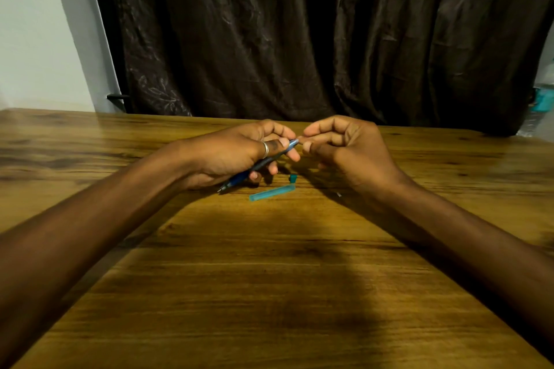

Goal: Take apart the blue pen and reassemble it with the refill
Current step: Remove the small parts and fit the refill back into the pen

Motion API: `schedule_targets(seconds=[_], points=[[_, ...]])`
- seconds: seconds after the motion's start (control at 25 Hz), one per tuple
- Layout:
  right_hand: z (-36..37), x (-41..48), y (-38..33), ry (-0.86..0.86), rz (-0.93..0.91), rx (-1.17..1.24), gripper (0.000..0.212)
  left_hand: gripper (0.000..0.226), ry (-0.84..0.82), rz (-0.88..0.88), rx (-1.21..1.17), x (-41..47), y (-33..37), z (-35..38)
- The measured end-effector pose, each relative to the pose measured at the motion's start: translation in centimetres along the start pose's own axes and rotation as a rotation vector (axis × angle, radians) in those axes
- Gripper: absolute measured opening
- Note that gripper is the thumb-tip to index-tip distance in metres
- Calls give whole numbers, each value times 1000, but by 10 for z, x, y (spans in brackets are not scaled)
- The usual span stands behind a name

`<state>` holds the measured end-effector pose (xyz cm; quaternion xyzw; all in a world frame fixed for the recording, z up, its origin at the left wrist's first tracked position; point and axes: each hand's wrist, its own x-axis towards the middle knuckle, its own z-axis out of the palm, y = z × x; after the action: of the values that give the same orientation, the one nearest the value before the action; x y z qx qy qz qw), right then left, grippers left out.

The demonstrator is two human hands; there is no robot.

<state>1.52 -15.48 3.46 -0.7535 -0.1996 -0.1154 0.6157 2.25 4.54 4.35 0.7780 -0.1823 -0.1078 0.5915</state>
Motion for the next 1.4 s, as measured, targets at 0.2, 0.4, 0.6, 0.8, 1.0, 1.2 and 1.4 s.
schedule_targets(seconds=[0.2,0.4,0.6,0.8,1.0,1.2,1.4], points=[[-3,3,9,40,2,-224,15,24,99,-27,193,-3,5,-4],[-1,-2,17,-166,-159,-662,25,32,108,-160,586,-8,9,-8],[1,-3,20,-260,-276,-770,22,38,92,-227,612,-5,5,-4],[0,-3,22,-269,-280,-761,15,39,71,-226,620,-7,5,-2],[5,-5,21,-261,-280,-780,10,38,46,-239,577,-8,5,0],[3,-2,16,-74,-209,-654,17,23,137,-182,466,-9,7,1],[7,-1,11,-18,253,126,13,11,194,-131,333,-11,13,1]])
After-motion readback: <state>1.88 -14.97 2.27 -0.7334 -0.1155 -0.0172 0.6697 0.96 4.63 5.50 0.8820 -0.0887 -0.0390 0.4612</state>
